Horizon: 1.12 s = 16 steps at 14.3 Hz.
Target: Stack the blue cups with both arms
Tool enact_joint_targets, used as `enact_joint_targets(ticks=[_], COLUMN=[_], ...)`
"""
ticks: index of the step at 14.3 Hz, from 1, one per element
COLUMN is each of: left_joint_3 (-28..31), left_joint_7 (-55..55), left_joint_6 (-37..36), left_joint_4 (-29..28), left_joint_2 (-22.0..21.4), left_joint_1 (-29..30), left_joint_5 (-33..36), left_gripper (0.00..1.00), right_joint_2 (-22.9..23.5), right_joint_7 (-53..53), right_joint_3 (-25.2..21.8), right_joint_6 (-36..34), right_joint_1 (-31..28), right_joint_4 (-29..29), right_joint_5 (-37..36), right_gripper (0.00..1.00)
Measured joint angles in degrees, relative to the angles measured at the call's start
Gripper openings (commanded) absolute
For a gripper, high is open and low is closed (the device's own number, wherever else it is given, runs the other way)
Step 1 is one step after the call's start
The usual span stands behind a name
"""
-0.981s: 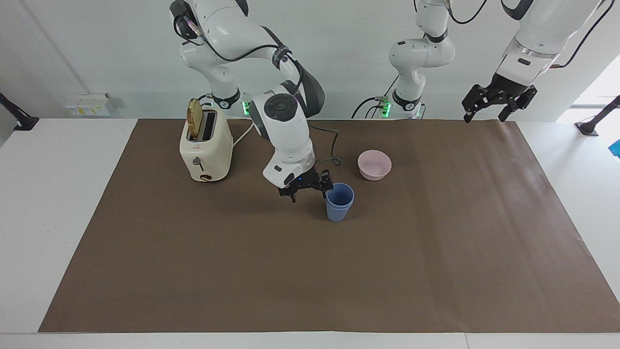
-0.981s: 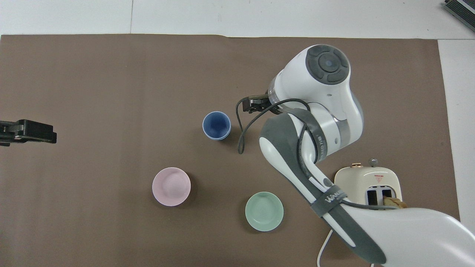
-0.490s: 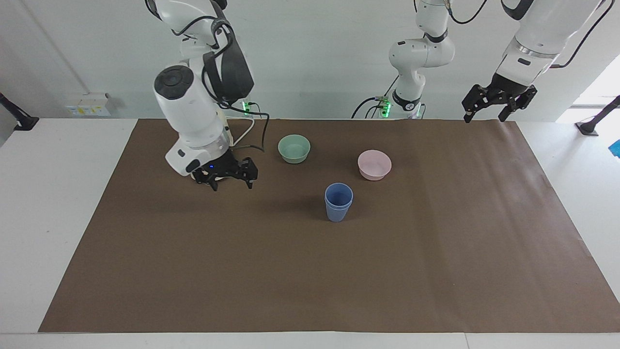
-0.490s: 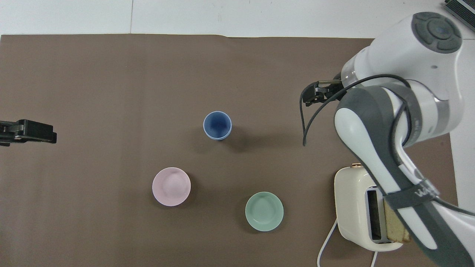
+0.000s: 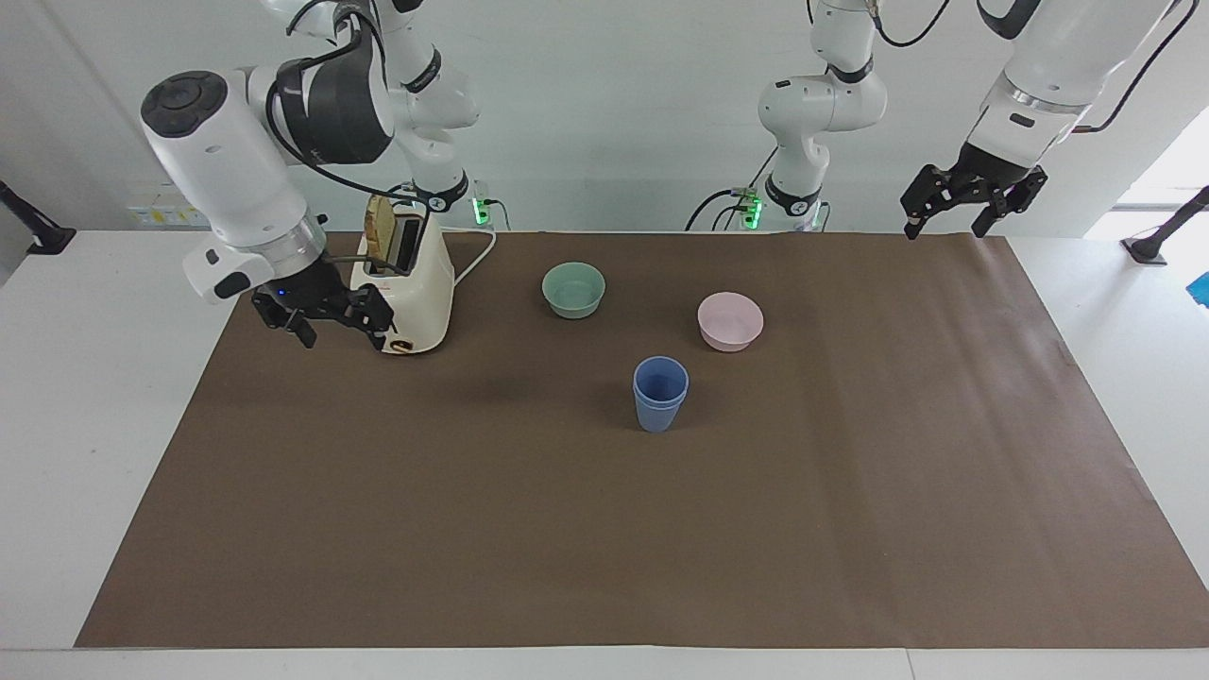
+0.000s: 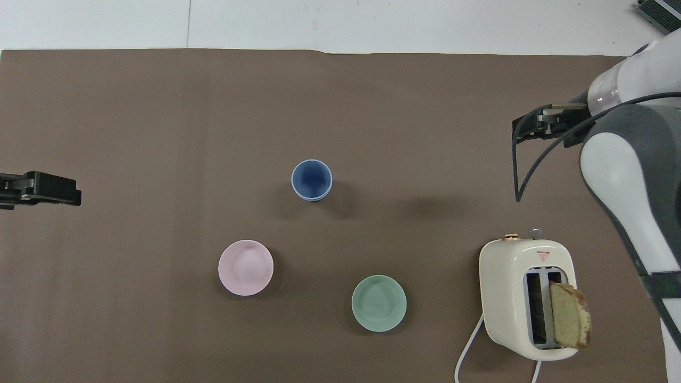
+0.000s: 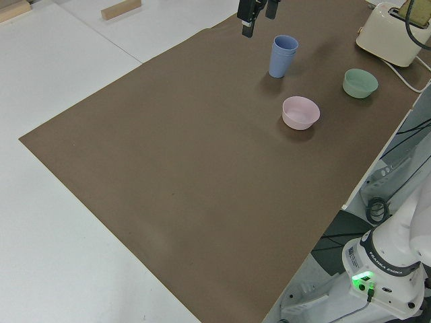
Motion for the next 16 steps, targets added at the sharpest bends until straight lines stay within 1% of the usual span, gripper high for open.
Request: enact_joint_targets(ticks=[8,12,16], left_joint_3=[0.00,0.00,0.00], left_joint_7=[0.00,0.00,0.00], left_joint_6=[0.00,0.00,0.00], left_joint_4=[0.00,0.00,0.00], left_joint_2=[0.00,0.00,0.00], left_joint_1=[0.00,0.00,0.00], left_joint_5=[0.00,0.00,0.00], left_gripper=[1.00,1.00,1.00], right_joint_2=[-4.16,-4.52,-4.52], right_joint_7=[0.00,-0.01,-0.01], right_joint_3=[-0.34,-0.37,-0.27], right_joint_6=[-2.59,-2.83,-2.83], right_joint_1=[-1.03,-3.60,-3.75], right_joint_4=[0.01,-0.05,-0.10], right_joint_5=[-0.82,-0.83,-0.83], right_gripper=[1.00,1.00,1.00])
